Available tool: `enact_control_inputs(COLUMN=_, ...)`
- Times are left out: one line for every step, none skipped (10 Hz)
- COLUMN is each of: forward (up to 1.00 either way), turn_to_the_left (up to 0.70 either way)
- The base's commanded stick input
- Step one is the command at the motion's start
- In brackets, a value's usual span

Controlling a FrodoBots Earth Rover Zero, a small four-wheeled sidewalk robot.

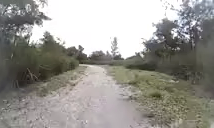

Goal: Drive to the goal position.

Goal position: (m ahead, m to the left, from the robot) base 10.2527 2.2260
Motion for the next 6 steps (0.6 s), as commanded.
enact_control_inputs(forward=0.7, turn_to_the_left=0.0)
enact_control_inputs(forward=0.7, turn_to_the_left=0.0)
enact_control_inputs(forward=0.7, turn_to_the_left=0.0)
enact_control_inputs(forward=0.7, turn_to_the_left=0.0)
enact_control_inputs(forward=0.7, turn_to_the_left=0.0)
enact_control_inputs(forward=0.7, turn_to_the_left=0.0)
